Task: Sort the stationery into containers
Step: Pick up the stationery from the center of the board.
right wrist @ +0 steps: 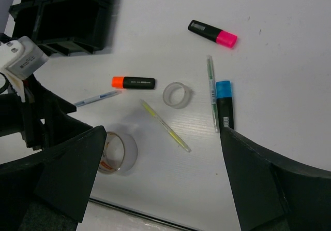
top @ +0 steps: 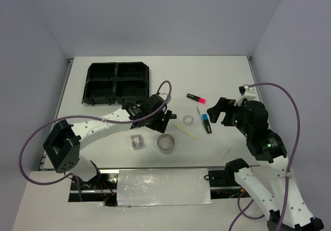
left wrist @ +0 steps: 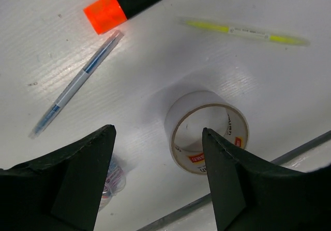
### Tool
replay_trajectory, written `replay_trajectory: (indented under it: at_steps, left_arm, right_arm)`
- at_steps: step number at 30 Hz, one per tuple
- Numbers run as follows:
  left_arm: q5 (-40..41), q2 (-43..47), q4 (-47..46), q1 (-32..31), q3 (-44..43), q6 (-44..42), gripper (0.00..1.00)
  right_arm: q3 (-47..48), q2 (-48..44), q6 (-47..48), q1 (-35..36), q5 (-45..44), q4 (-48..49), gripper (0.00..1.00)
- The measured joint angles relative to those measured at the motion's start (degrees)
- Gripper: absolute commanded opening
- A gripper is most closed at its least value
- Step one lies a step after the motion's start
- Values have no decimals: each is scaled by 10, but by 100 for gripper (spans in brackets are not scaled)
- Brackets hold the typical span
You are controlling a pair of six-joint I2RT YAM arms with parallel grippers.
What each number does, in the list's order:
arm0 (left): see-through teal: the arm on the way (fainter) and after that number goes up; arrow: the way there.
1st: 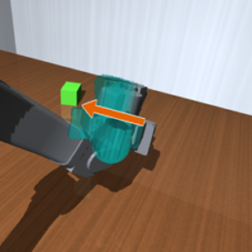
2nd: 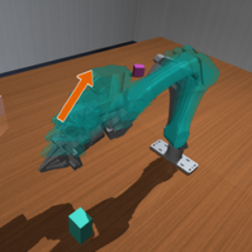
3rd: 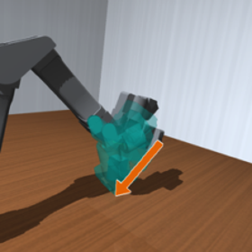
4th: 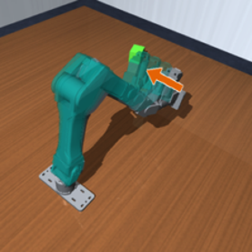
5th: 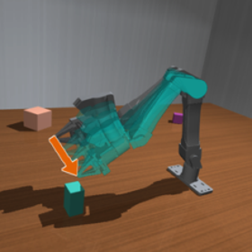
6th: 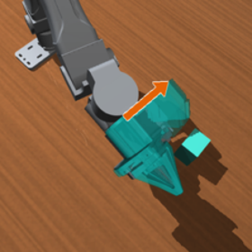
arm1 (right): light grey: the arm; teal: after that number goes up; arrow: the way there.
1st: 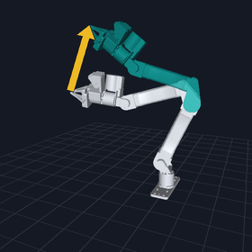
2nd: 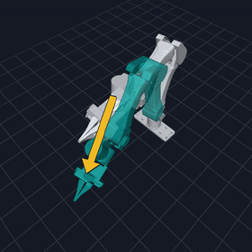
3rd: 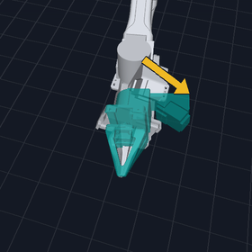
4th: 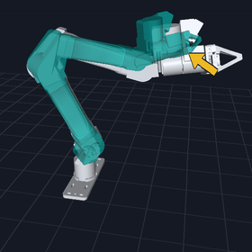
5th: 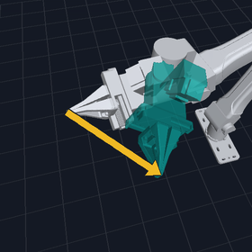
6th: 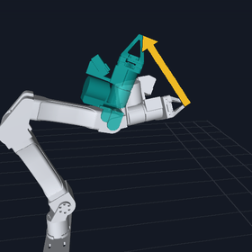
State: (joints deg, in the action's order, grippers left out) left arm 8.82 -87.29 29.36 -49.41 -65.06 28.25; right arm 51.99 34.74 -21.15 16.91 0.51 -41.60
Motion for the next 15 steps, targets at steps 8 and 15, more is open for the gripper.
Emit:
replay_trajectory:
  at_steps: [8, 15]
  left_arm:
    - [-7, -28, -23, -15, 44, 7, 74]
    - [-15, -55, -46, -35, 70, 12, 50]
  right_arm:
    - [0, 0, 1, 0, 9, 0, 100]
    - [-5, 0, 2, 0, 14, 2, 100]
